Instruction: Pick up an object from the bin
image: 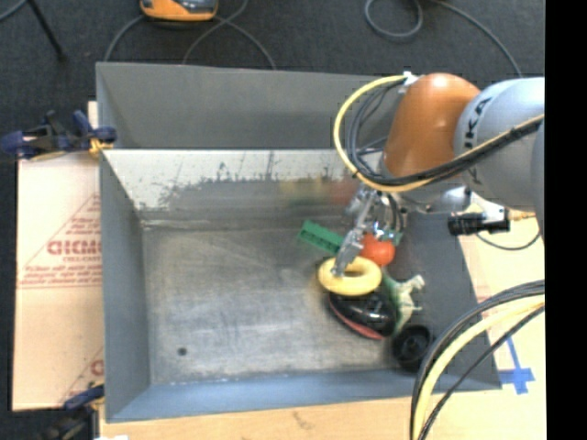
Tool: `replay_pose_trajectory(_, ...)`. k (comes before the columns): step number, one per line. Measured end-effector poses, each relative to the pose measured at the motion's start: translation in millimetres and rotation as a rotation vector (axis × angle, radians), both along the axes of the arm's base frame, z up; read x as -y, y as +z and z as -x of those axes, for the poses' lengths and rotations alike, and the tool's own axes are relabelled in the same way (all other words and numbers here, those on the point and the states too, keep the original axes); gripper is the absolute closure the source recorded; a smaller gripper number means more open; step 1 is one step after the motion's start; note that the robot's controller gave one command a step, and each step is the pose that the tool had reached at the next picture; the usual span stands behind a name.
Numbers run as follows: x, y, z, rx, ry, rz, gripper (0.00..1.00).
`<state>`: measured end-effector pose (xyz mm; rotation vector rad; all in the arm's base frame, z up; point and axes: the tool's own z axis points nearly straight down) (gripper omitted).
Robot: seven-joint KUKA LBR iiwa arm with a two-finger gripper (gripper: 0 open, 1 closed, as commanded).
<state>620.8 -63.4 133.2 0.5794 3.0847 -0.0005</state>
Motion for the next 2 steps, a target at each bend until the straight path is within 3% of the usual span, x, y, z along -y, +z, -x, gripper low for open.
replay_pose_trajectory(1, 26.1, -33.1, 14.3, 0.009, 0.154, 0.000, 1.00)
replay_pose_trajectory(2, 26.0, -33.1, 14.3, 0.009, 0.153, 0.000, 1.00)
